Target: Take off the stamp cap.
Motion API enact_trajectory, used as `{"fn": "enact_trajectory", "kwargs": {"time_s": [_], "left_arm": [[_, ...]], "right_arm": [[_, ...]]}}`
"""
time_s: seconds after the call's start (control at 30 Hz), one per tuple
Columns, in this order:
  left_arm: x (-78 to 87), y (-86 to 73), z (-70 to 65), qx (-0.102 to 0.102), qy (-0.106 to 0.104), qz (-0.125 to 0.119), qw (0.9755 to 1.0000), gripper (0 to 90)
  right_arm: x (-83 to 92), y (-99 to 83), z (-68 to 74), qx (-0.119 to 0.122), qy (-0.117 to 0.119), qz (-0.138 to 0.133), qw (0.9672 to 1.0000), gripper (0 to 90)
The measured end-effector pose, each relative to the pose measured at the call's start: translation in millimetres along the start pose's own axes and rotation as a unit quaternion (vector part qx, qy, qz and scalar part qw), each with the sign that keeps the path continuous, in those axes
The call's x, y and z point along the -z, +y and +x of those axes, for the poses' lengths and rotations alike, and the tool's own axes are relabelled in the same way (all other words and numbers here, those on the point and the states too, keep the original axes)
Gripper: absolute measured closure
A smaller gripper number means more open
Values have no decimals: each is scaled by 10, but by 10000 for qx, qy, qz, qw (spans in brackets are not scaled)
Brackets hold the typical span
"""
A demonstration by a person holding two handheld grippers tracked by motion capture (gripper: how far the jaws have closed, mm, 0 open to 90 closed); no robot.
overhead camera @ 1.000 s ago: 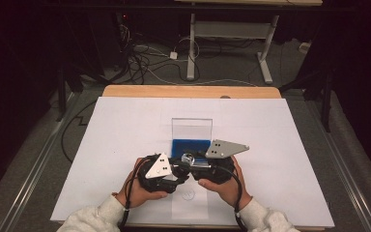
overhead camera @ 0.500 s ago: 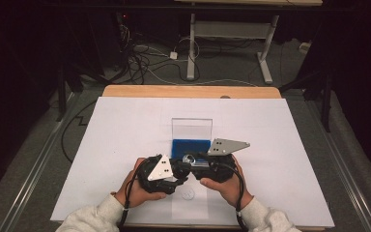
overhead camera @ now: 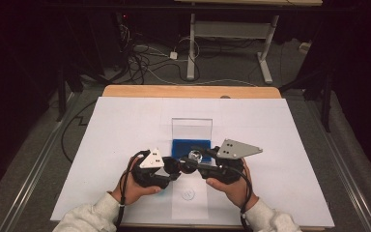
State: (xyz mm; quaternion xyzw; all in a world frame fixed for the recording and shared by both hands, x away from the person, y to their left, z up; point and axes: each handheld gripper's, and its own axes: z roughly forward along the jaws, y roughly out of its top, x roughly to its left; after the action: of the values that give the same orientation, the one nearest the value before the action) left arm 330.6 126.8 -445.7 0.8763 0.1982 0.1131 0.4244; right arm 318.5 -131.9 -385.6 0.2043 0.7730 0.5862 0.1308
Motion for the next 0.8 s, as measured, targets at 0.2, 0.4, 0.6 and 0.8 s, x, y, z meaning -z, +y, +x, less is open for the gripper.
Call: {"fn": "enact_trajectory", "kwargs": {"time_s": [0.2, 0.4, 0.6, 0.8], "left_arm": [[36, -9, 15, -44, 36, -54, 10000, 371], [180, -68, 97, -13, 148, -178, 9997, 370], [333, -140, 162, -30, 403, -191, 9990, 370], [484, -211, 204, -1, 599, -290, 9978, 369]], "right_arm": [[82, -6, -62, 37, -192, 82, 9998, 571], [238, -10, -163, 64, -457, 158, 9988, 571], [393, -27, -256, 49, -728, 239, 9971, 571], [513, -61, -322, 27, -896, 296, 9955, 571]]}}
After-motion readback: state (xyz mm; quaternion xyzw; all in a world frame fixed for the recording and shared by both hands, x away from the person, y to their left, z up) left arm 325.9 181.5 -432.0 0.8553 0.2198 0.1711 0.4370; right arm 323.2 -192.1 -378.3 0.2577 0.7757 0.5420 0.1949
